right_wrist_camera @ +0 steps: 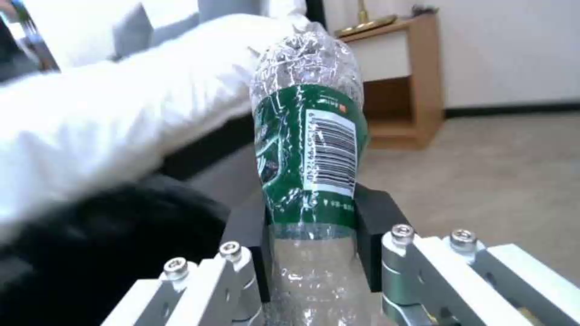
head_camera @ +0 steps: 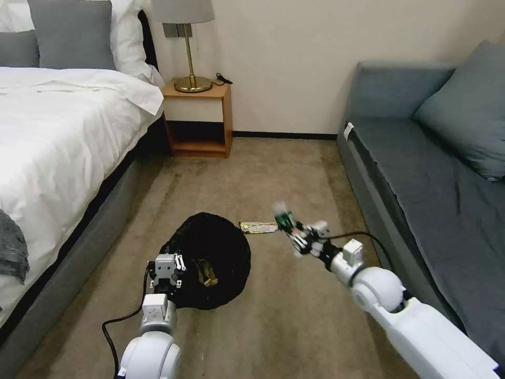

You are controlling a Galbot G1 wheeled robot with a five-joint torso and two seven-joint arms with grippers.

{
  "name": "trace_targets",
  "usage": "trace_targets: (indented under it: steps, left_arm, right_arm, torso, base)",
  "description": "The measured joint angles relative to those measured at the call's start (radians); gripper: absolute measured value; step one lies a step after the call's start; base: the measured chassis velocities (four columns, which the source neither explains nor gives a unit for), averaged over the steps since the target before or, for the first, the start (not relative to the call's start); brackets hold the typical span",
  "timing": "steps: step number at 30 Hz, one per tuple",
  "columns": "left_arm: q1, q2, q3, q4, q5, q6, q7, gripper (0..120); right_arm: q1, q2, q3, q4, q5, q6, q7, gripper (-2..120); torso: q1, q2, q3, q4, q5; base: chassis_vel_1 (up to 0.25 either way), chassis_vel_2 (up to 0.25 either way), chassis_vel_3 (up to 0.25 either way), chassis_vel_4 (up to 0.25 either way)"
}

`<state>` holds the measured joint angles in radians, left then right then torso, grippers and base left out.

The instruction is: Pick up the trash bin, then pick up the garbage on the floor and place it into the trash bin.

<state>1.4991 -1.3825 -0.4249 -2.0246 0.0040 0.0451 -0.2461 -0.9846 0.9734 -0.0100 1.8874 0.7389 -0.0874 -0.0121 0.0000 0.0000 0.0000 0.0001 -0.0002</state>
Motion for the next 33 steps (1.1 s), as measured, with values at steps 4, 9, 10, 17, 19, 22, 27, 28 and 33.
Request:
trace_targets:
  steps: [4, 9, 10, 17, 19, 22, 27, 28, 33]
  left_arm:
    - [-0.006, -0.005, 0.010, 0.000, 0.001, 0.000, -0.004, 4]
    - [-0.009, -0.006, 0.021, -0.005, -0.009, 0.002, -0.005, 4]
    - [-0.010, -0.006, 0.023, -0.006, -0.010, 0.004, -0.005, 4]
    - [-0.018, -0.014, 0.034, -0.010, -0.015, 0.011, -0.010, 4]
    - [-0.020, -0.016, 0.038, -0.010, -0.019, 0.011, -0.010, 4]
    - [-0.023, -0.020, 0.048, -0.010, -0.030, 0.011, -0.010, 4]
    - [-0.030, -0.024, 0.061, -0.006, -0.048, 0.012, -0.008, 4]
    - [-0.032, -0.025, 0.061, -0.003, -0.050, 0.013, -0.008, 4]
    - [-0.038, -0.026, 0.059, 0.005, -0.051, 0.015, -0.008, 4]
  right_arm:
    - [0.011, 0.046, -0.065, 0.022, 0.078, -0.021, 0.056, 29]
    - [0.026, 0.092, -0.128, 0.002, 0.087, -0.026, 0.067, 29]
    - [0.032, 0.101, -0.142, -0.009, 0.082, -0.026, 0.067, 29]
    - [0.045, 0.134, -0.186, -0.054, 0.044, -0.017, 0.061, 29]
    - [0.041, 0.140, -0.197, -0.062, 0.015, -0.015, 0.060, 29]
    - [0.034, 0.145, -0.212, -0.069, -0.027, -0.019, 0.061, 29]
    - [0.024, 0.162, -0.230, -0.070, -0.041, -0.029, 0.063, 45]
    - [0.025, 0.164, -0.230, -0.072, -0.042, -0.030, 0.065, 48]
    - [0.032, 0.157, -0.224, -0.075, -0.053, -0.030, 0.079, 67]
  torso:
    - [0.000, 0.000, 0.000, -0.0001, 0.0000]
    - [0.000, 0.000, 0.000, -0.0001, 0.0000]
    - [0.000, 0.000, 0.000, -0.0001, 0.0001]
    - [0.000, 0.000, 0.000, -0.0001, 0.0000]
    - [0.000, 0.000, 0.000, -0.0001, 0.0002]
    - [0.000, 0.000, 0.000, -0.0001, 0.0001]
    - [0.000, 0.000, 0.000, -0.0001, 0.0002]
    - [0.000, 0.000, 0.000, -0.0001, 0.0001]
    - [0.000, 0.000, 0.000, -0.0002, 0.0001]
  base:
    - [0.000, 0.000, 0.000, 0.000]
    - [0.000, 0.000, 0.000, 0.000]
    - [0.000, 0.000, 0.000, 0.000]
    - [0.000, 0.000, 0.000, 0.000]
    - [0.000, 0.000, 0.000, 0.000]
    - [0.000, 0.000, 0.000, 0.000]
    - [0.000, 0.000, 0.000, 0.000]
    - [0.000, 0.000, 0.000, 0.000]
    - [0.000, 0.000, 0.000, 0.000]
